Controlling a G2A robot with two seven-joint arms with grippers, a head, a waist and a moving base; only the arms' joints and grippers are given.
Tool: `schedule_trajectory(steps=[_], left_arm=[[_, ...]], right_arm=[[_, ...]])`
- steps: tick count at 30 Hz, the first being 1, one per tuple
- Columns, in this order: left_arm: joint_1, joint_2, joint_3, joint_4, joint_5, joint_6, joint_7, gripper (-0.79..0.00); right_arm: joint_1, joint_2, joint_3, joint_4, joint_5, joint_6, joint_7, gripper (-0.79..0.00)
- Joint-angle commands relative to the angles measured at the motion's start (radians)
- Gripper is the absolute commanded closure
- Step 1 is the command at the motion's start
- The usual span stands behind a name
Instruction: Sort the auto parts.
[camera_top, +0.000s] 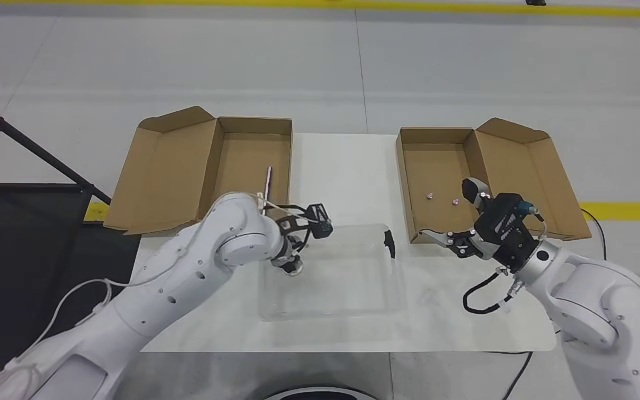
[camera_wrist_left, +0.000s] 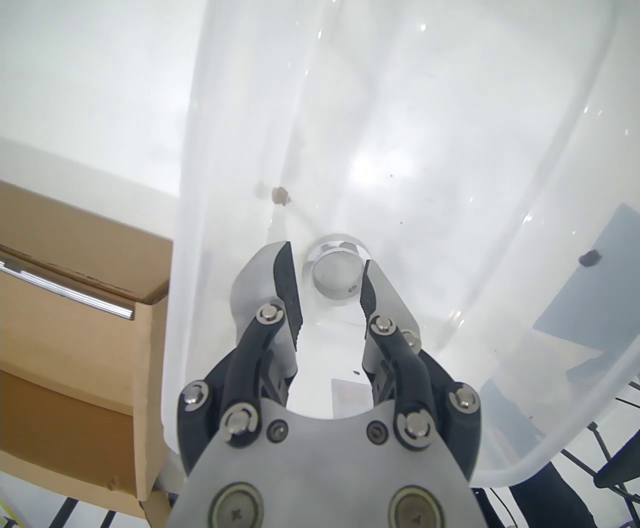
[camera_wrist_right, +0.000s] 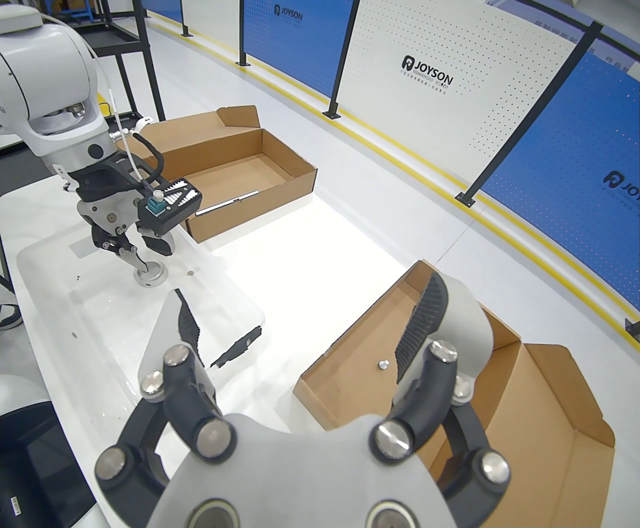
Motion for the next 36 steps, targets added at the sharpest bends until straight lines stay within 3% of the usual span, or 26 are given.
schedule_trajectory(steps=[1,36], left_arm=[[-0.004,-0.002,0.007,0.002,0.01,0.004,-0.007,-0.363],[-0.004,-0.024,0.038,0.051,0.044,0.027,-0.017,-0.376]], right_arm=[[0.0,0.0,0.0,0.0,0.0,0.0,0.0,-0.785],[0.0,0.0,0.0,0.0,0.0,0.0,0.0,-0.785]])
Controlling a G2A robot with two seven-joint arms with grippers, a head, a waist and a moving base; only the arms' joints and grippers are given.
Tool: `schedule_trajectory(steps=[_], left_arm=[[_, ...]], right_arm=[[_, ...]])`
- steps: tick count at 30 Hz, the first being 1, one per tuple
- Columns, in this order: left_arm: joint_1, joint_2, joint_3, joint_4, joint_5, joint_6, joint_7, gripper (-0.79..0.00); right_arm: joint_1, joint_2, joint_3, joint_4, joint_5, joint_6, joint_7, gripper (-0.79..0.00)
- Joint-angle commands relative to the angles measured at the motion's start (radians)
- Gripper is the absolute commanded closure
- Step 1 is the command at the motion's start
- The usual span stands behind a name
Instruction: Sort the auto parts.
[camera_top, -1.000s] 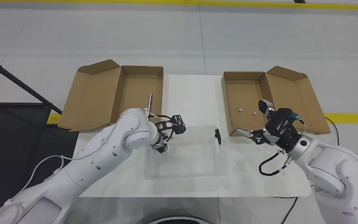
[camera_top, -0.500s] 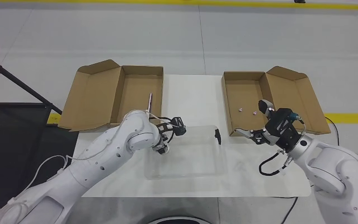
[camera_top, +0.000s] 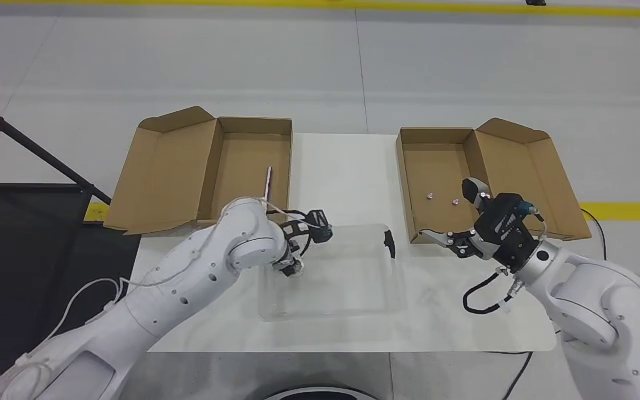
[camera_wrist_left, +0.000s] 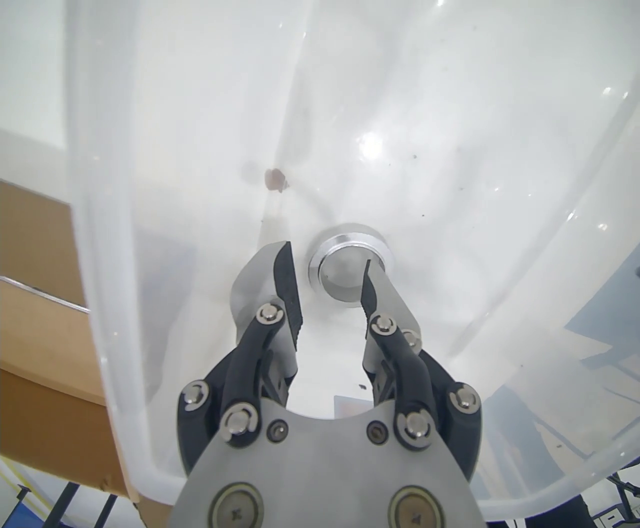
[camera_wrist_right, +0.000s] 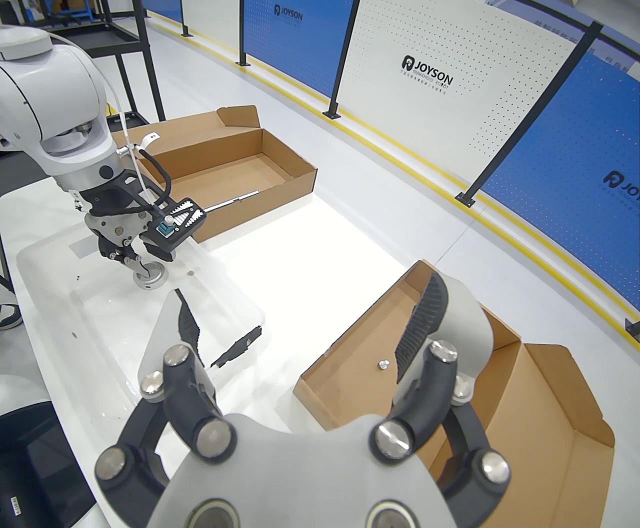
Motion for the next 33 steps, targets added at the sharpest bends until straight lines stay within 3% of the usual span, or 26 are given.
schedule_trajectory(steps=[1,8,16,23,26,27,33], left_arm=[[0.002,0.0,-0.004,0.002,0.0,0.002,0.001,-0.376],[0.013,-0.002,0.005,0.017,0.023,0.013,-0.006,-0.376],[0.008,-0.013,0.009,0.04,-0.023,0.002,0.01,-0.283],[0.004,-0.019,0.016,0.052,-0.029,0.0,0.009,-0.252],[0.002,-0.022,0.018,0.057,-0.027,0.003,0.012,-0.129],[0.002,-0.023,0.018,0.058,-0.028,0.006,0.013,0.0],[-0.005,-0.021,-0.017,0.034,-0.05,0.034,0.033,0.0]], right_arm=[[0.0,0.0,0.0,0.0,0.0,0.0,0.0,-0.785],[0.0,0.0,0.0,0.0,0.0,0.0,0.0,-0.785],[0.0,0.0,0.0,0.0,0.0,0.0,0.0,-0.785],[0.0,0.0,0.0,0.0,0.0,0.0,0.0,-0.785],[0.0,0.0,0.0,0.0,0.0,0.0,0.0,-0.785],[0.0,0.0,0.0,0.0,0.0,0.0,0.0,-0.785],[0.0,0.0,0.0,0.0,0.0,0.0,0.0,-0.785]])
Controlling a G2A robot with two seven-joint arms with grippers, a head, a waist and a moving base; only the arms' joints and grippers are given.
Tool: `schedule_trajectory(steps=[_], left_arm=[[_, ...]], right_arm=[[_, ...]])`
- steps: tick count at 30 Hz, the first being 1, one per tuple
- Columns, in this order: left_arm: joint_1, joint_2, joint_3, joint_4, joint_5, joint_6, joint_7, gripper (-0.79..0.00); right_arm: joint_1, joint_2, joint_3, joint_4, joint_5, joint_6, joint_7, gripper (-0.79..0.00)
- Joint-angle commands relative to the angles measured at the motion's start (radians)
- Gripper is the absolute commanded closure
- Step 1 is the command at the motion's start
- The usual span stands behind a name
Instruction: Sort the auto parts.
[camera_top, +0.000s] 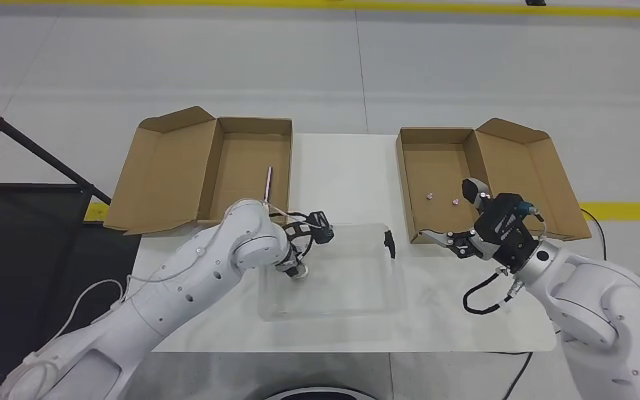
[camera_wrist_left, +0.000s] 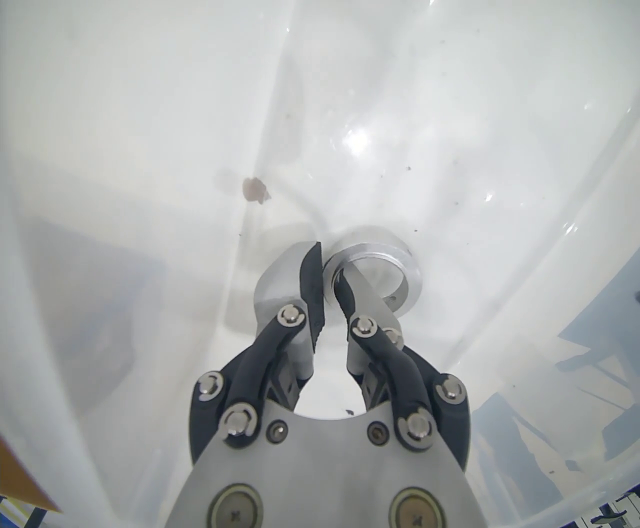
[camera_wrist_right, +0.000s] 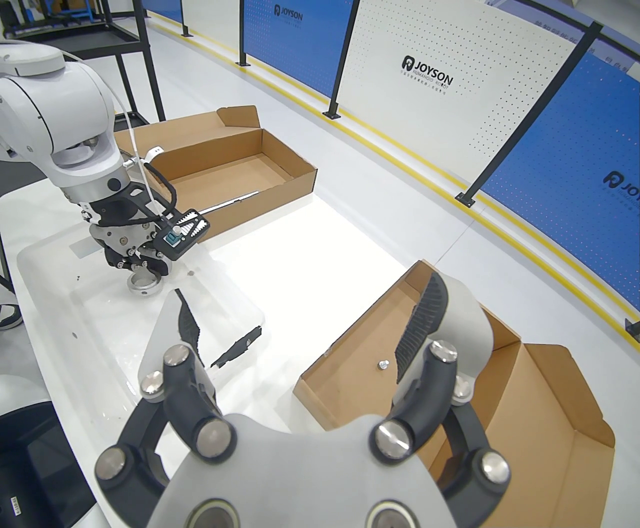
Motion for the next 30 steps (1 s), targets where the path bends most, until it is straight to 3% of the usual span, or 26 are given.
schedule_trajectory(steps=[1,10,18,24,30], left_arm=[[0.001,0.004,-0.03,-0.019,-0.022,0.018,0.023,0.0],[0.107,0.06,-0.329,-0.112,-0.267,0.041,0.21,0.0],[0.257,0.101,-0.63,-0.131,-0.57,-0.051,0.421,0.0],[0.33,0.113,-0.717,-0.168,-0.663,-0.08,0.473,0.0],[0.337,0.123,-0.739,-0.181,-0.573,-0.026,0.452,0.0]], right_arm=[[0.0,0.0,0.0,0.0,0.0,0.0,0.0,-0.785],[0.0,0.0,0.0,0.0,0.0,0.0,0.0,-0.785],[0.0,0.0,0.0,0.0,0.0,0.0,0.0,-0.785],[0.0,0.0,0.0,0.0,0.0,0.0,0.0,-0.785],[0.0,0.0,0.0,0.0,0.0,0.0,0.0,-0.785]])
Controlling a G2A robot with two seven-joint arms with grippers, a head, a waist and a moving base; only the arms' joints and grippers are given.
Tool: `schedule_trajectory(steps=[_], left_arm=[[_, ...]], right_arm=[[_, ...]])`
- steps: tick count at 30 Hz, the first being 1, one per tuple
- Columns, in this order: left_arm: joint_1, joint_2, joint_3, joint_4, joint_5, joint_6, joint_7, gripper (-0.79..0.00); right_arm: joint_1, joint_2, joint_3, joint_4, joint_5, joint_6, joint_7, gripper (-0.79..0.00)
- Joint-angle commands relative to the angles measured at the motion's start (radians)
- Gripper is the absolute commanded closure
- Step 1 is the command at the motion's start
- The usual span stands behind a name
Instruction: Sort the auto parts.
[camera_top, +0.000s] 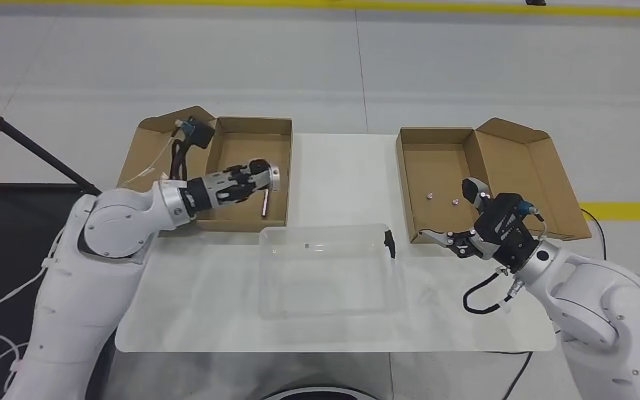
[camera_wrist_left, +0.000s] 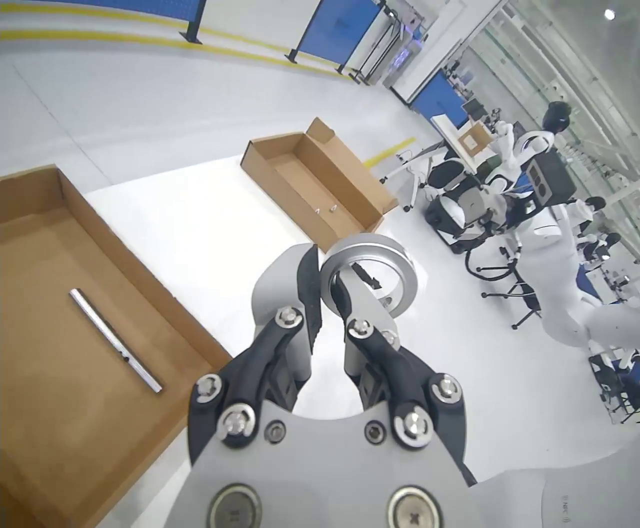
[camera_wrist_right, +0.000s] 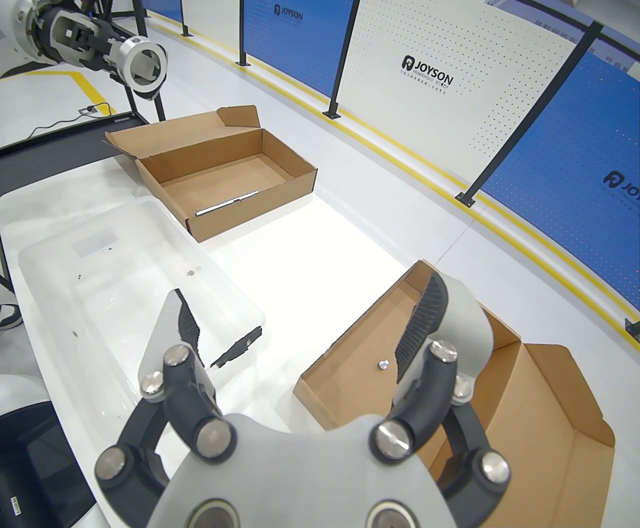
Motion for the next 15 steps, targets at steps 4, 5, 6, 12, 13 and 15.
schedule_trajectory(steps=[4,5,6,12,13,15], left_arm=[[-0.006,0.015,-0.033,0.022,0.209,0.149,-0.045,0.0],[-0.009,0.018,-0.037,0.03,0.253,0.179,-0.064,0.0],[-0.014,0.021,-0.038,0.045,0.282,0.206,-0.089,0.0],[-0.076,0.024,0.019,0.154,0.443,0.309,-0.18,0.0],[-0.089,0.022,0.038,0.176,0.451,0.31,-0.182,0.0],[-0.115,0.017,0.077,0.214,0.484,0.317,-0.187,0.0]], right_arm=[[0.0,0.0,0.0,0.0,0.0,0.0,0.0,-0.785],[0.0,0.0,0.0,0.0,0.0,0.0,0.0,-0.785],[0.0,0.0,0.0,0.0,0.0,0.0,0.0,-0.785],[0.0,0.0,0.0,0.0,0.0,0.0,0.0,-0.785],[0.0,0.0,0.0,0.0,0.0,0.0,0.0,-0.785],[0.0,0.0,0.0,0.0,0.0,0.0,0.0,-0.785]])
